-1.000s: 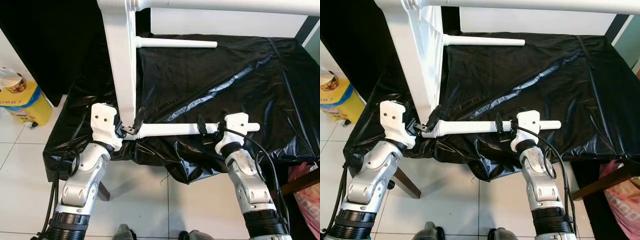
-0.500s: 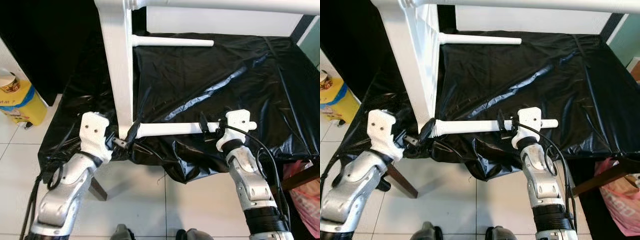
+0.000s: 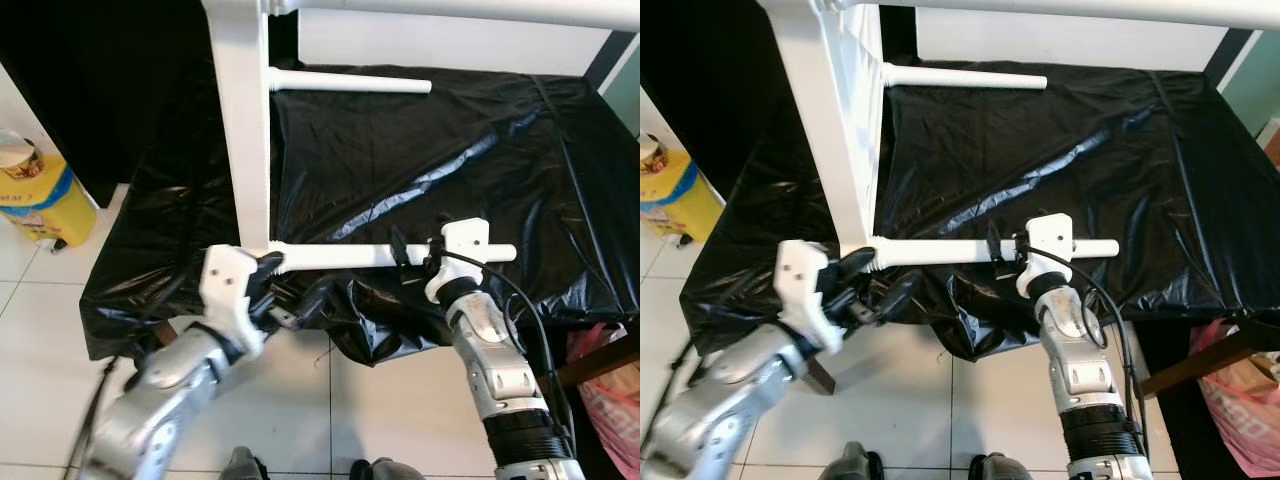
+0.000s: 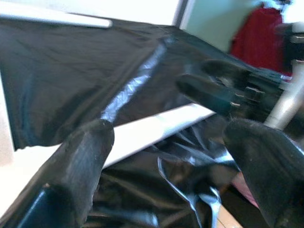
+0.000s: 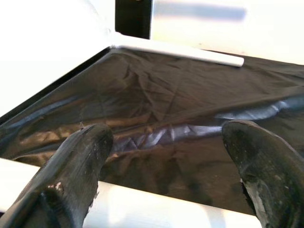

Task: Building children table

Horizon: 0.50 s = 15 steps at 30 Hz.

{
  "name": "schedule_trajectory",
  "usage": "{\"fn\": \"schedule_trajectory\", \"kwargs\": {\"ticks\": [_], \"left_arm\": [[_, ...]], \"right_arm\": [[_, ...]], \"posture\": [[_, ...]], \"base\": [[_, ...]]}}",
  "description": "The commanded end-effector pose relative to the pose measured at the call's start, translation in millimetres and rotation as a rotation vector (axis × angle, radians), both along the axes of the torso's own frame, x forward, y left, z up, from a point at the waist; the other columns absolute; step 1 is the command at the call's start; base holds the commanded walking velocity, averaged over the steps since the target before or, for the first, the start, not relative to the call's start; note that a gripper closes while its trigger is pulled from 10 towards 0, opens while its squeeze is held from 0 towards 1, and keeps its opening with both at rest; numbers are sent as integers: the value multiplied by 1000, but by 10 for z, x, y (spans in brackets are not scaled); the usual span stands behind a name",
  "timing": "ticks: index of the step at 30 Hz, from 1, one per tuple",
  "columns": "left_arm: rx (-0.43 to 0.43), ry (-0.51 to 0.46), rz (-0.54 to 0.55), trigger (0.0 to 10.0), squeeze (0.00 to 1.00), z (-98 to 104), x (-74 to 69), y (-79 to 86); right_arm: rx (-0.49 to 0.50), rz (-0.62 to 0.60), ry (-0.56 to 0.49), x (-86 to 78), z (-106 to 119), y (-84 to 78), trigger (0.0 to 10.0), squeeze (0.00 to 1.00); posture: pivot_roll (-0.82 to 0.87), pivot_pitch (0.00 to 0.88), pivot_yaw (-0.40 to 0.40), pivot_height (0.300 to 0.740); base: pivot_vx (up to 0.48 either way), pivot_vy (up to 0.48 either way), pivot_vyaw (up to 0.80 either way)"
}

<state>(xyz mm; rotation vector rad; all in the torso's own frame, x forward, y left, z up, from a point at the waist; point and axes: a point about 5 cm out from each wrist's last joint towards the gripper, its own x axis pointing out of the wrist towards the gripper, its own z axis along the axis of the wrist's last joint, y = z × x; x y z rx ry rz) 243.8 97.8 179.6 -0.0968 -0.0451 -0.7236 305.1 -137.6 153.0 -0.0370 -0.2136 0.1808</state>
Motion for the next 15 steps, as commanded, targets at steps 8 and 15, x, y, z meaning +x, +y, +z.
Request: {"fn": "schedule_trajectory", "kwargs": {"ticks": [8, 15], "left_arm": [[-3, -12, 84, 10000, 0, -116, 340, -105], [8, -24, 290, 10000, 0, -112, 519, 155]], "right_arm": [[14, -60, 9, -7, -21, -52, 10000, 0], [-12, -100, -13, -28, -16, -110, 10000, 0]], "posture": [[35, 99, -34, 740], [19, 94, -23, 740]], "base": [[0, 0, 0], [0, 0, 0]]}}
